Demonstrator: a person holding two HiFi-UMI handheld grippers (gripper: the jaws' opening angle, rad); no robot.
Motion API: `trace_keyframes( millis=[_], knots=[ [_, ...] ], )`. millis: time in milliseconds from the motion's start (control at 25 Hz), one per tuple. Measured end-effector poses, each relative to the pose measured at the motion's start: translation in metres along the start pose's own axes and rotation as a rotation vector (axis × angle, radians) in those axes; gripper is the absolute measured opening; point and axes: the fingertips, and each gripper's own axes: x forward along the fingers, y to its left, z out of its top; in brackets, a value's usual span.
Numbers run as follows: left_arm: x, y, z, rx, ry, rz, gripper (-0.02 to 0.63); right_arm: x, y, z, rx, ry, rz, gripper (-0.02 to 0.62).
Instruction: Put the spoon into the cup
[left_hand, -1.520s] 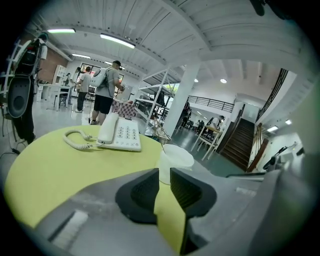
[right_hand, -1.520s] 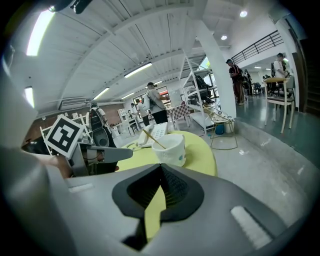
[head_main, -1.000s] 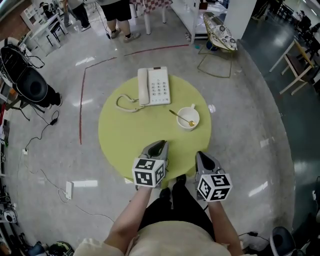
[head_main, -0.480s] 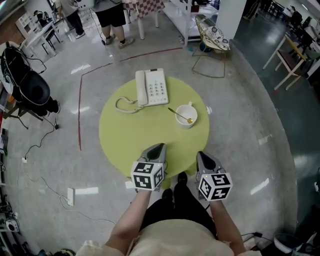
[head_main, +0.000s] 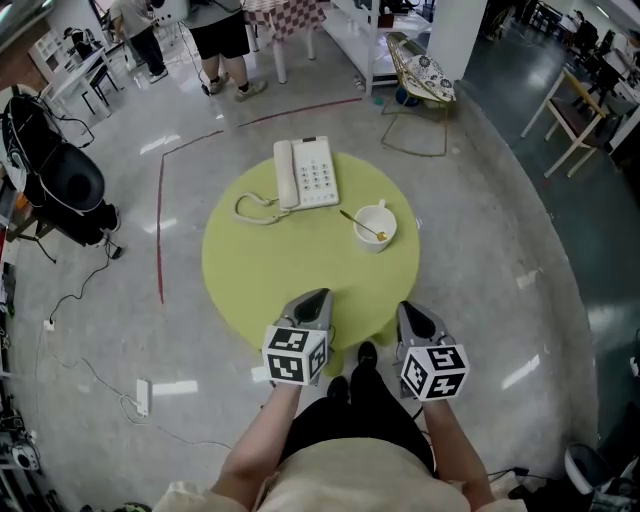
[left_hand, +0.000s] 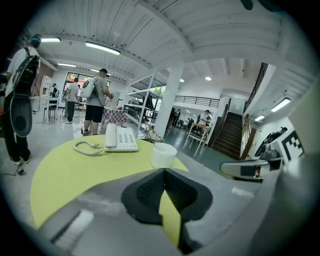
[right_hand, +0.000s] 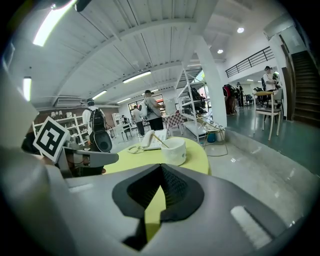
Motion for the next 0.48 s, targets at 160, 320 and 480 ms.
trace_keyframes(
  millis=[160, 320, 480],
  knots=[
    [-0.01, -0.002, 0.0, 0.007, -0.013, -0.003, 0.002, -0.007, 0.009, -0.001, 0.005, -0.01, 0.007, 0.0],
    [-0.019, -0.005, -0.001, 0.018, -0.015, -0.008, 0.002, -0.014, 0.016, 0.001, -0.012, -0.02, 0.01, 0.0],
    [-0.027, -0.008, 0.0, 0.029, -0.019, -0.01, 0.002, -0.022, 0.018, 0.004, -0.015, -0.039, -0.002, 0.0]
  ],
)
